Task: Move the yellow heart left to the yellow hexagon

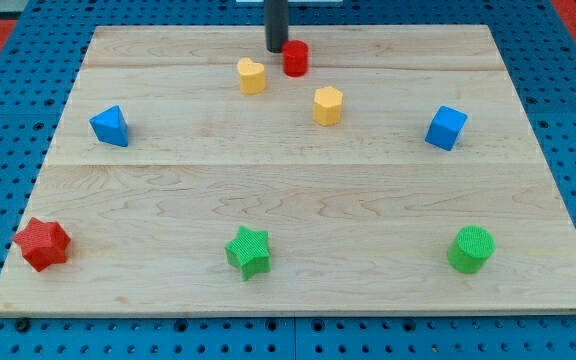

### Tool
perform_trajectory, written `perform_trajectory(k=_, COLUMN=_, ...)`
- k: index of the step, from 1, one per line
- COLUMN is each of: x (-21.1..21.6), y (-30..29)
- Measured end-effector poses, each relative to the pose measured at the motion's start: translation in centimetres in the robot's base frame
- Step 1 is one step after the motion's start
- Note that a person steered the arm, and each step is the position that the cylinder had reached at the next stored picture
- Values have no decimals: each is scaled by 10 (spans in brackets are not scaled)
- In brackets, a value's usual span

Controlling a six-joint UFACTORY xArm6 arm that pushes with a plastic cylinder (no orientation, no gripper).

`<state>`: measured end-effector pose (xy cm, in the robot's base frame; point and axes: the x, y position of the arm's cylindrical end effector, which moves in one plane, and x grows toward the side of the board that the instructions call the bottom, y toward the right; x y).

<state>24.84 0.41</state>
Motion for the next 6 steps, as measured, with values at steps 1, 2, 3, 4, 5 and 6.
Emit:
perform_trajectory(k=1, x=56, y=53)
perform_trajectory(k=2, x=67, y=92)
perform_trajectory(k=3, x=74, y=114)
perform_trajectory(k=4, x=21, y=82)
perform_trajectory(k=5, x=10, y=0)
perform_trajectory(k=6, x=-14, y=-63)
